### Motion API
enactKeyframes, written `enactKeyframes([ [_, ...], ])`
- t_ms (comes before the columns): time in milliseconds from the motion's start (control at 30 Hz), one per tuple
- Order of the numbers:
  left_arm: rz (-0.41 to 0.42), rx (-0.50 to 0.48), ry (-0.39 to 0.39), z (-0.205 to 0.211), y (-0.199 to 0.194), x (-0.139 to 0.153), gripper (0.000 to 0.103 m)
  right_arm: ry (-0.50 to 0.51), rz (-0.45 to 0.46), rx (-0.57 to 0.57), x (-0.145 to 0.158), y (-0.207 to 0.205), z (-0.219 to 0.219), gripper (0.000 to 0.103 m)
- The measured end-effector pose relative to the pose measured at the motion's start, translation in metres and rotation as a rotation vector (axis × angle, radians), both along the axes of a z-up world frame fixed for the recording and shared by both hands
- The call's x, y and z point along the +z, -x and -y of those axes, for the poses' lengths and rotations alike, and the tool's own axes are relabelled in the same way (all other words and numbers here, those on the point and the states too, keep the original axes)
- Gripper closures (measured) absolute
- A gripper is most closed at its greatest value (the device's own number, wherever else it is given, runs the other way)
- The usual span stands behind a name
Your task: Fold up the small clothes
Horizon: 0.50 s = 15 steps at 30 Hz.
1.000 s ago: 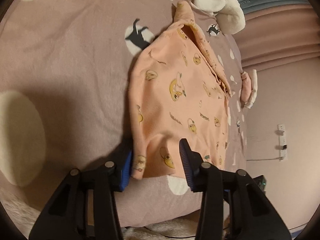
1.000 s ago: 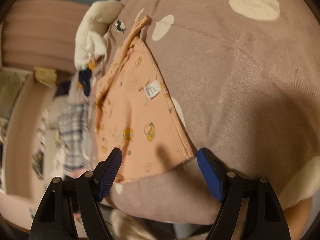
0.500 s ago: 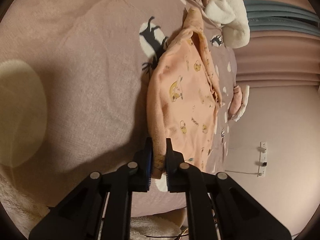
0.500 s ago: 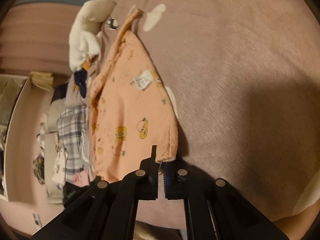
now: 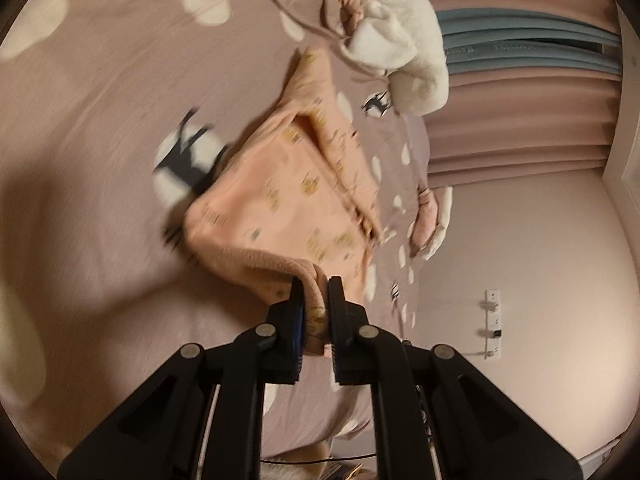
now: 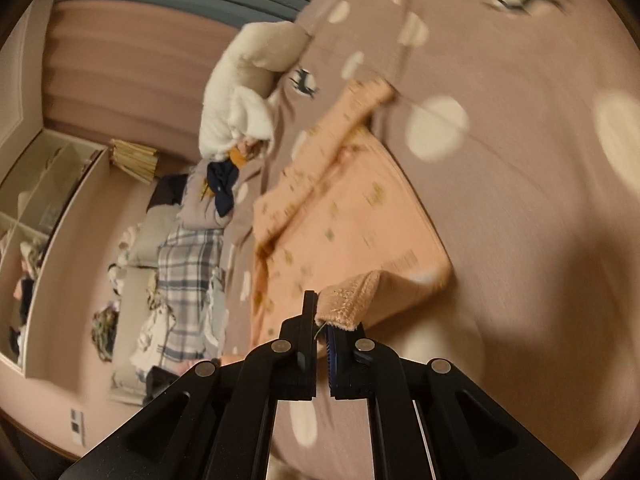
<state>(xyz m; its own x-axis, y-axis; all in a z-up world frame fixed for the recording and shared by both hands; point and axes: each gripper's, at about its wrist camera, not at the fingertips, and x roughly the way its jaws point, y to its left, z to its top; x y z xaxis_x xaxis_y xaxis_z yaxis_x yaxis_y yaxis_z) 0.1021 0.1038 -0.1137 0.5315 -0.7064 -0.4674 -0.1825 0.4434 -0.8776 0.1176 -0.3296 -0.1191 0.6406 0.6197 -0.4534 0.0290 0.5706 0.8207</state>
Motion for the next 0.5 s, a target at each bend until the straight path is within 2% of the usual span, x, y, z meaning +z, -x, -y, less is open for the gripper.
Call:
enactKeyframes([
  [167, 0.042, 0.032, 0.026, -0.012, -0.048, 0.020, 0.093, 0.025, 0.052, 0.003, 0.028, -0.049, 0.004, 0.098],
  [300, 0.081, 0.041, 0.052, -0.014, -0.100, 0.032, 0.093, 0.038, 0.070, 0.009, 0.042, -0.108, 0.010, 0.098],
  [400, 0.092, 0.069, 0.056, -0.012, -0.140, 0.033, 0.098, 0.078, 0.059, 0.011, 0.041, -0.154, 0.014, 0.098],
  [500, 0.101, 0.110, 0.076, -0.011, -0.185, 0.027, 0.098, 0.097, 0.042, 0.003, 0.034, -0.195, 0.021, 0.098],
])
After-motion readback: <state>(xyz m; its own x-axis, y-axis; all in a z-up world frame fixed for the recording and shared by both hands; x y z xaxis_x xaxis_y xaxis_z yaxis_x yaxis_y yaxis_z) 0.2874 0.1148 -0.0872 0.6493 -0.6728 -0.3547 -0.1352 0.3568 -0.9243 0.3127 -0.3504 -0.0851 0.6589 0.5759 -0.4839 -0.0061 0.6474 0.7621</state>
